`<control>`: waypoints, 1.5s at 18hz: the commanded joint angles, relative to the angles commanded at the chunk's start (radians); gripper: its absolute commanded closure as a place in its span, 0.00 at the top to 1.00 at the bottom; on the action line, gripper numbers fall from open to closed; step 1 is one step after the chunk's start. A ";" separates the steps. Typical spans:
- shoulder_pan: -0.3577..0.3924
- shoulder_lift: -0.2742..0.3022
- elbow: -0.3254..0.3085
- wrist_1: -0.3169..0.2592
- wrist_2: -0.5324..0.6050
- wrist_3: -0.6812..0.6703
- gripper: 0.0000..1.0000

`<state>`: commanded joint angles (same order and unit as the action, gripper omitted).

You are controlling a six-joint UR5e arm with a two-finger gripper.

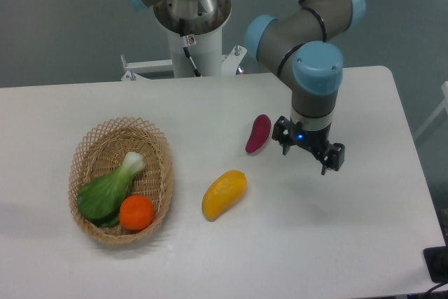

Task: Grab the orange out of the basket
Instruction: 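Move the gripper from beside the sweet potato over to the wicker basket, then lower the open gripper down around the orange in the basket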

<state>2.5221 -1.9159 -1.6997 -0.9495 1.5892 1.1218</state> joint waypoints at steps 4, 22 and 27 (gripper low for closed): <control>-0.083 0.000 0.005 -0.002 -0.008 -0.135 1.00; -0.361 -0.041 0.040 -0.008 -0.104 -0.822 1.00; -0.401 -0.061 0.041 0.000 -0.132 -0.979 1.00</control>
<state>2.1215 -1.9773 -1.6582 -0.9495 1.4574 0.1428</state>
